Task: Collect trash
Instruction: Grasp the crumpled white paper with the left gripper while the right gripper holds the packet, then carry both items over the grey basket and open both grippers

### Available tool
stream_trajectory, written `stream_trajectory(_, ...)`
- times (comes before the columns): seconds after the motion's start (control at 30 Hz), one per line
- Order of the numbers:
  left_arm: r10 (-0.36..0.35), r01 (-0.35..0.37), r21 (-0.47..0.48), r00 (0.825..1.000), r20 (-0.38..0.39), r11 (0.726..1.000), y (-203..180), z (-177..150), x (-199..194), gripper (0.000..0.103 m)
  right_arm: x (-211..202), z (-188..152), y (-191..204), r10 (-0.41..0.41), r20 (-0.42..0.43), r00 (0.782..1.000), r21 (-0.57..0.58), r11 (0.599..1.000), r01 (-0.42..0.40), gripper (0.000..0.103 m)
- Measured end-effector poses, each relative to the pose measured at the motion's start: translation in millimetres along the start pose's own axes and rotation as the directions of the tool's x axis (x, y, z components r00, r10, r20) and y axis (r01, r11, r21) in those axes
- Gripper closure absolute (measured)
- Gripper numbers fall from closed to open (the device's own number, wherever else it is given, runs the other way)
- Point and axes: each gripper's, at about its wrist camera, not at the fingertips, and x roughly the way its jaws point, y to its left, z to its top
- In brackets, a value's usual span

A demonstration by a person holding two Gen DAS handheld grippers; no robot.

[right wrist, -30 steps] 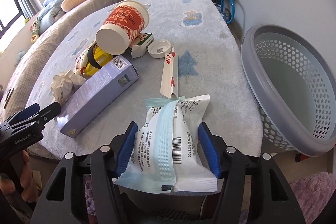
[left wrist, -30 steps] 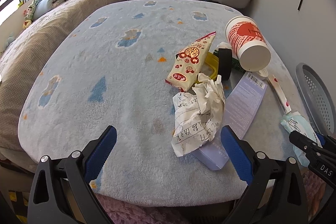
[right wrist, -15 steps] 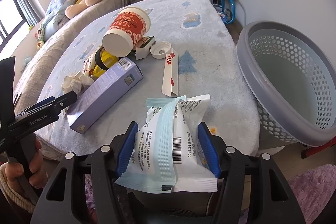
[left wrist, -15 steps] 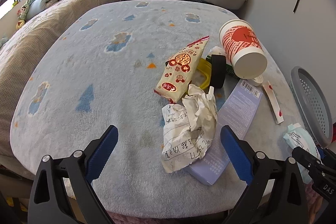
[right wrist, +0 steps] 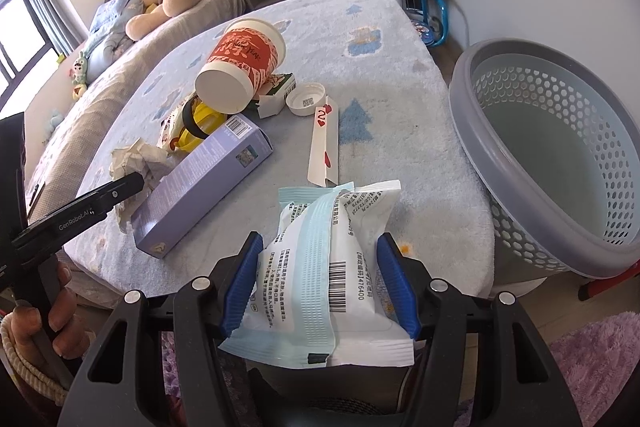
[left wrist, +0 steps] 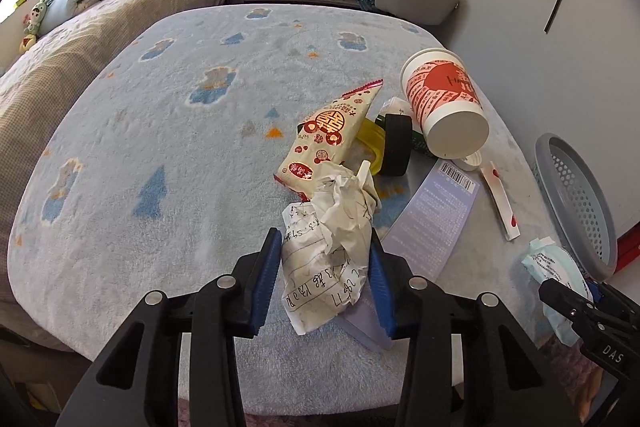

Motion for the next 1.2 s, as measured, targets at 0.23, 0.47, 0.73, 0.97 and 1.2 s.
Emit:
stream_trajectory(0.23,0.039,-0.04,0.018,0.996,0.08,0.999,-7.7,2.0,-35.7,0.062,-13.0,3.6,-2.0,0.023,0.038,0.999,0.004,1.0,-0.023,0.045)
stream_trajectory(0.47,-0.023,0.008,0.106,0.99,0.137,0.994,-56.9,10.1,-56.0,0.062,-40.1,7.7,-24.3,0.023,0.111,0.994,0.044,0.999,-0.028,0.045)
stream_trajectory(0.73,-0.16,0.13,0.244,0.981,0.11,0.961,-145.0,22.4,-40.9,0.062,-74.1,15.3,-90.5,-0.086,0.206,0.975,0.149,0.987,0.055,0.045)
stream_trajectory(0.97,-0.233,0.2,0.353,0.971,0.053,0.914,-220.5,29.0,-14.3,0.062,-90.8,16.6,-153.6,-0.19,0.239,0.952,0.231,0.964,0.134,0.045)
stream_trajectory(1.2,-0.25,0.229,0.406,0.968,0.0,0.885,-272.6,29.9,17.8,0.062,-81.4,25.5,-193.6,-0.227,0.222,0.948,0.257,0.952,0.168,0.045)
